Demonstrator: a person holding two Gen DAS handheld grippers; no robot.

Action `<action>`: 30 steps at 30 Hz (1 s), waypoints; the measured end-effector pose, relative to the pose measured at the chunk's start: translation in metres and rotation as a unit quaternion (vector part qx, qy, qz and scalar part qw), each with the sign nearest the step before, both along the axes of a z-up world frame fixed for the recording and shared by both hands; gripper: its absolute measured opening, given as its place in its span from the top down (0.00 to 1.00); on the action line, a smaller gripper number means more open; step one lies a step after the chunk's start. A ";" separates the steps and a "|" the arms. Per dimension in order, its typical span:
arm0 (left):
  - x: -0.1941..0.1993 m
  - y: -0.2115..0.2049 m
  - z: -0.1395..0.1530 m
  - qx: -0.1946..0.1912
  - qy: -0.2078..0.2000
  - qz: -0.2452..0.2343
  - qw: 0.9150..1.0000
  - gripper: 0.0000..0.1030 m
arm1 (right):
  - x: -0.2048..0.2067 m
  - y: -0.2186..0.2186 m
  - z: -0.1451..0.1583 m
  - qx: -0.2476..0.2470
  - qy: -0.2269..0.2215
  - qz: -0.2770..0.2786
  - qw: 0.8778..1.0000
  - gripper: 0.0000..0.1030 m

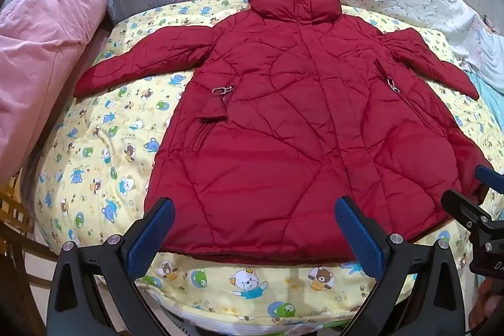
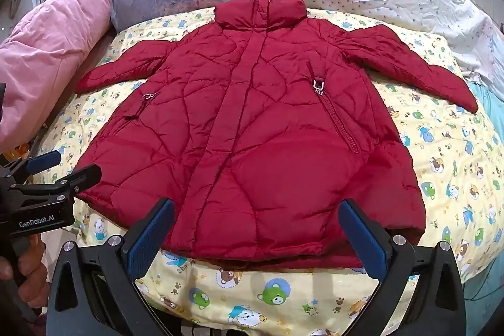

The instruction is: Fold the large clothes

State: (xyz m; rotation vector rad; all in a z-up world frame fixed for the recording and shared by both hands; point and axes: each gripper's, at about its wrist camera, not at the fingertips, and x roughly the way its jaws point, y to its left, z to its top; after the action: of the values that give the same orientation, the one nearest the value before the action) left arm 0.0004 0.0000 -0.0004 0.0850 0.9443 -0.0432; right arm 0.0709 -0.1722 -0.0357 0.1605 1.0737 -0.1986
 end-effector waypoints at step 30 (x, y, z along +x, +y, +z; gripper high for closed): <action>0.002 -0.004 -0.004 0.008 -0.004 -0.007 1.000 0.01 | 0.001 -0.003 0.001 0.002 0.005 0.002 1.000 0.00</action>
State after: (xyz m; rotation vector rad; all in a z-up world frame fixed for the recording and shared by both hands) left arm 0.0022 -0.0040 -0.0044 0.1072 0.9359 -0.0483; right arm 0.0715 -0.1753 -0.0343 0.1606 1.0834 -0.1944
